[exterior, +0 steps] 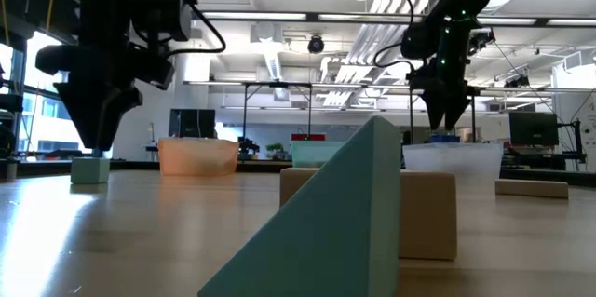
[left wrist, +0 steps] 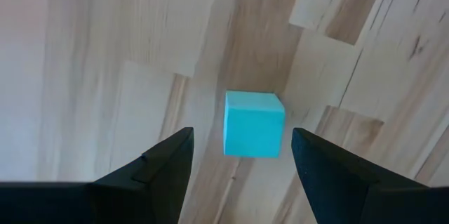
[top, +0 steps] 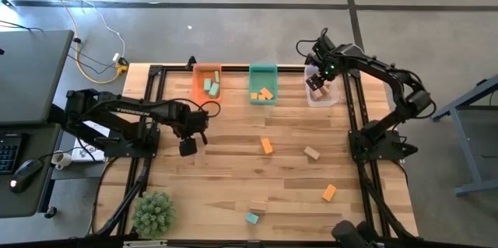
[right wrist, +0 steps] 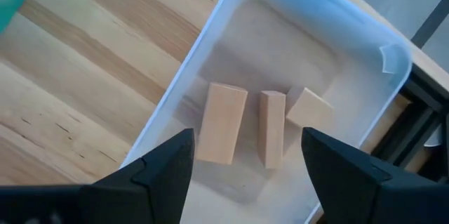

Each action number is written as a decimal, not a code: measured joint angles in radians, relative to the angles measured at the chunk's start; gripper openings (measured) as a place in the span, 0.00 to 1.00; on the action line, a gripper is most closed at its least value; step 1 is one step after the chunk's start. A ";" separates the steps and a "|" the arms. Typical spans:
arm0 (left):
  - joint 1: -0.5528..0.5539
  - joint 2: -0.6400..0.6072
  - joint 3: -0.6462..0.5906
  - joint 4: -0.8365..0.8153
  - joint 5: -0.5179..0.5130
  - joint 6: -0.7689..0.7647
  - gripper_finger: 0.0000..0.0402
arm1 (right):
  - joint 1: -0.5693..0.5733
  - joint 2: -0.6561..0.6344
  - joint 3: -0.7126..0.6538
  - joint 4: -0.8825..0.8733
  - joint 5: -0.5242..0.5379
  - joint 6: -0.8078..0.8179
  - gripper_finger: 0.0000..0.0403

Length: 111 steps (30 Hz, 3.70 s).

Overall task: Sort & place blocks by color
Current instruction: Put the light blue block into the orange bin, then put the yellow block into the blue bin

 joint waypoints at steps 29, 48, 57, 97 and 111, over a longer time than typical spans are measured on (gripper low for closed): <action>0.013 0.230 0.010 0.079 0.034 0.076 0.30 | 0.000 -0.020 0.337 -0.087 0.004 0.021 0.62; 0.277 0.233 0.269 0.223 -0.030 0.261 0.26 | 0.199 -0.019 0.563 -0.262 -0.144 0.133 0.62; 0.489 0.232 0.332 0.386 -0.050 0.245 0.27 | 0.351 -0.019 0.563 -0.261 -0.136 0.264 0.62; 0.632 0.360 0.338 0.358 -0.110 0.199 0.53 | 1.068 -0.017 0.562 -0.653 -0.003 0.977 0.62; 0.627 0.360 0.566 0.086 -0.133 0.178 0.61 | 1.317 -0.019 0.491 -0.653 0.028 0.987 0.62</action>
